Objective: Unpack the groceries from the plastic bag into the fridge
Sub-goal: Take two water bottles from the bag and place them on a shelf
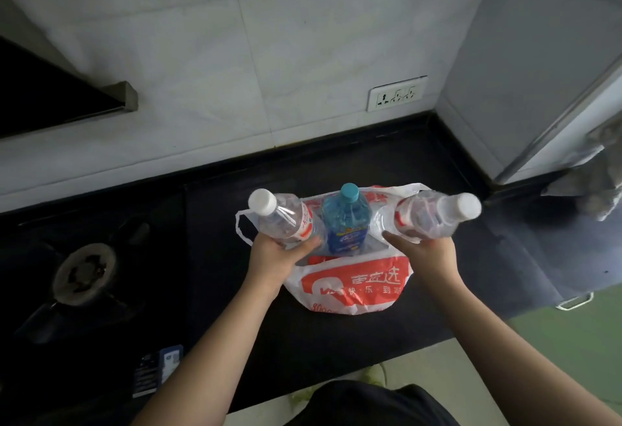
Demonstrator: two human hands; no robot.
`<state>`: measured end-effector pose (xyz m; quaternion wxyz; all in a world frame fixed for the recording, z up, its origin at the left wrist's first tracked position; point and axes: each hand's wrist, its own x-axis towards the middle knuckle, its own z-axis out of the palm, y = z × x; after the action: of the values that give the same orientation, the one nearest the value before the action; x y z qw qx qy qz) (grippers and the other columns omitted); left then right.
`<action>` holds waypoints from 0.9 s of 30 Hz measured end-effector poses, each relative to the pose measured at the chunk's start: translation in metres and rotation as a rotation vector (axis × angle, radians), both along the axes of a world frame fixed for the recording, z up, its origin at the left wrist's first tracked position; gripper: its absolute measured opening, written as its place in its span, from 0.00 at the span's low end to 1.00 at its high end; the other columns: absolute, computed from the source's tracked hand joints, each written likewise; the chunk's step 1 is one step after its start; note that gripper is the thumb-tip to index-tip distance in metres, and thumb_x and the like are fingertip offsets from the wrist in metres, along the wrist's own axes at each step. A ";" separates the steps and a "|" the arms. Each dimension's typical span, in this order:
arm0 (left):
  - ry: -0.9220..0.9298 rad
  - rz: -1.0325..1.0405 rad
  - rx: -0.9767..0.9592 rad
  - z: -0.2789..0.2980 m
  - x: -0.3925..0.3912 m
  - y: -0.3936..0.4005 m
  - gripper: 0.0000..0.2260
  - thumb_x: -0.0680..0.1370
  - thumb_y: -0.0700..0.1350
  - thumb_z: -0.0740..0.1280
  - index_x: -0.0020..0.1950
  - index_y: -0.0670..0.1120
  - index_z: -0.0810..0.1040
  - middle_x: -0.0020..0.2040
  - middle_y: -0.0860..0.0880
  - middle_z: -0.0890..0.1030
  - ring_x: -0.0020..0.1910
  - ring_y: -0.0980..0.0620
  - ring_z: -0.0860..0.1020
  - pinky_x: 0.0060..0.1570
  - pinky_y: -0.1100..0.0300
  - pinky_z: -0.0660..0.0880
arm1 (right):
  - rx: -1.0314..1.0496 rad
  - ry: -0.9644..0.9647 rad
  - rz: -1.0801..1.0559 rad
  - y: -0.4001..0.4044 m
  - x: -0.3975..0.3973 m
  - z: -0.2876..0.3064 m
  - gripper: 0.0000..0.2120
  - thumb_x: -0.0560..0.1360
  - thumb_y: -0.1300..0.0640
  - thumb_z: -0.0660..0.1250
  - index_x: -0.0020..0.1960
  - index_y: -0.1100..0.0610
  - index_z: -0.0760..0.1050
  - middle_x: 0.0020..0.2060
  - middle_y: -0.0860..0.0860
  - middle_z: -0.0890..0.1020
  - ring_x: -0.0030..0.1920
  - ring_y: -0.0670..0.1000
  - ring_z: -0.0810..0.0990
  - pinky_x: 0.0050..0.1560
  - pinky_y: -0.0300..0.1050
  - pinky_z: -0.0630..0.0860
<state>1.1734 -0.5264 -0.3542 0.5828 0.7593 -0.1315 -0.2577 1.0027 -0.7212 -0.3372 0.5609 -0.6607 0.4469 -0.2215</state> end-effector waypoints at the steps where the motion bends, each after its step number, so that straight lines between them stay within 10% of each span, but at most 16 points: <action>1: 0.009 -0.012 -0.032 0.007 -0.004 0.003 0.27 0.64 0.47 0.82 0.61 0.52 0.78 0.55 0.54 0.84 0.57 0.55 0.81 0.59 0.45 0.77 | -0.006 -0.033 0.008 0.002 -0.004 0.006 0.18 0.66 0.55 0.79 0.53 0.50 0.77 0.44 0.42 0.83 0.40 0.38 0.82 0.35 0.31 0.76; 13: 0.093 -0.249 -0.283 0.083 -0.015 0.061 0.40 0.61 0.61 0.79 0.69 0.48 0.73 0.61 0.46 0.81 0.61 0.46 0.79 0.60 0.43 0.76 | 0.266 -0.419 0.143 0.043 -0.025 0.057 0.24 0.68 0.54 0.76 0.61 0.56 0.73 0.48 0.53 0.85 0.48 0.56 0.85 0.45 0.53 0.80; 20: 0.278 -0.384 -0.355 0.092 -0.021 0.093 0.41 0.61 0.59 0.81 0.69 0.44 0.72 0.61 0.40 0.81 0.62 0.39 0.78 0.61 0.41 0.73 | 0.504 -0.437 0.266 0.078 -0.027 0.076 0.48 0.53 0.43 0.82 0.66 0.62 0.70 0.49 0.58 0.83 0.48 0.59 0.84 0.45 0.53 0.81; 27: 0.346 -0.322 -0.427 0.114 -0.031 0.114 0.43 0.58 0.60 0.81 0.67 0.41 0.73 0.53 0.41 0.82 0.54 0.41 0.82 0.51 0.50 0.79 | 0.556 -0.504 0.463 0.107 -0.034 0.100 0.28 0.61 0.50 0.75 0.58 0.60 0.78 0.47 0.60 0.83 0.46 0.59 0.83 0.46 0.53 0.81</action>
<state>1.1423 -0.4119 -0.2400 0.6944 0.5344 -0.2000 -0.4385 0.9687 -0.6141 -0.2367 0.8436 -0.4929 0.1791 -0.1156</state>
